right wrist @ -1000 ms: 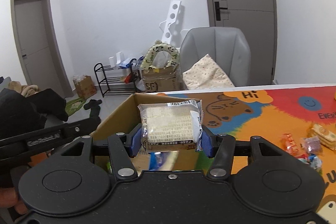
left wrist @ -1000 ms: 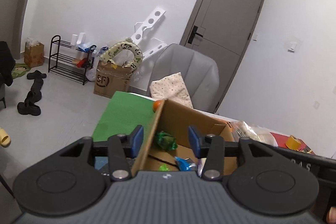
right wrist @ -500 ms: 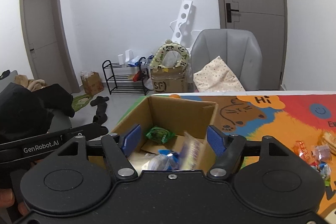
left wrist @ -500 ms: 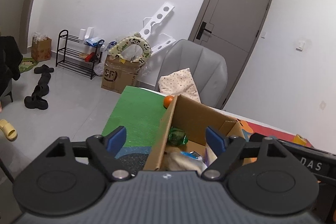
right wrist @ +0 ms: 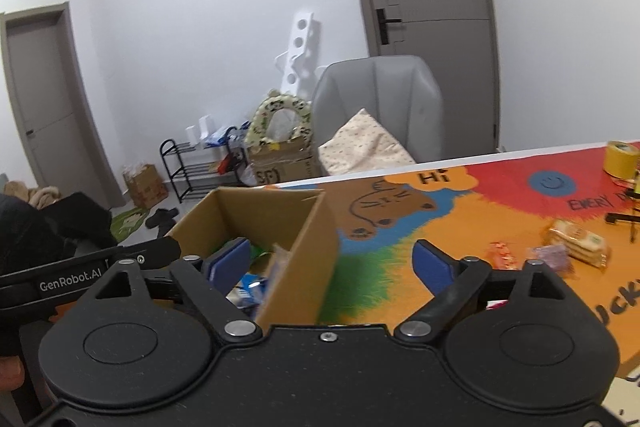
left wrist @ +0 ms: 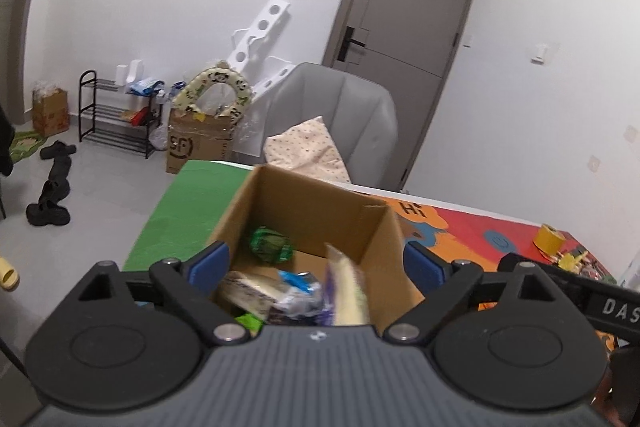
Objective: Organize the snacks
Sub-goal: 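Move both grippers back to the remaining snacks on the mat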
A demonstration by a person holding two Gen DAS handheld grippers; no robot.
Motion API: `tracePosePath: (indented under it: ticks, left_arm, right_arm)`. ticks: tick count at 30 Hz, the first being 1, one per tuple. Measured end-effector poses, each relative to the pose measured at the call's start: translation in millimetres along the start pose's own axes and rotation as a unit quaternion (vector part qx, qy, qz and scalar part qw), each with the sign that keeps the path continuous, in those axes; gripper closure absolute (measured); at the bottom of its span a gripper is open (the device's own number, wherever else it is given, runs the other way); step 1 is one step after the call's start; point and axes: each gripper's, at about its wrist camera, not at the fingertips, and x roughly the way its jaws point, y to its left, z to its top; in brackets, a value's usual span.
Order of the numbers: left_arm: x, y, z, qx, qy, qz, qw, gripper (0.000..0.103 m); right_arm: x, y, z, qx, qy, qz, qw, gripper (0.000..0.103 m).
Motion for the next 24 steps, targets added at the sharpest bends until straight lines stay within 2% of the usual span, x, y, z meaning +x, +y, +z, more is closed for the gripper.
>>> tracePosePath:
  ticks: [4,24]
  left_arm:
    - [3,-16,-5,0.015,0.003,-0.012,0.9998,0.009]
    - [26,-93,-26,0.062,0.028,-0.052,0.9963,0.009]
  right_arm:
    - [-10,-19,-1,0.017,-0.008,-0.01,1.0,0.0]
    - [-31,-104,-20,0.074,-0.006,-0.063,0.995,0.0]
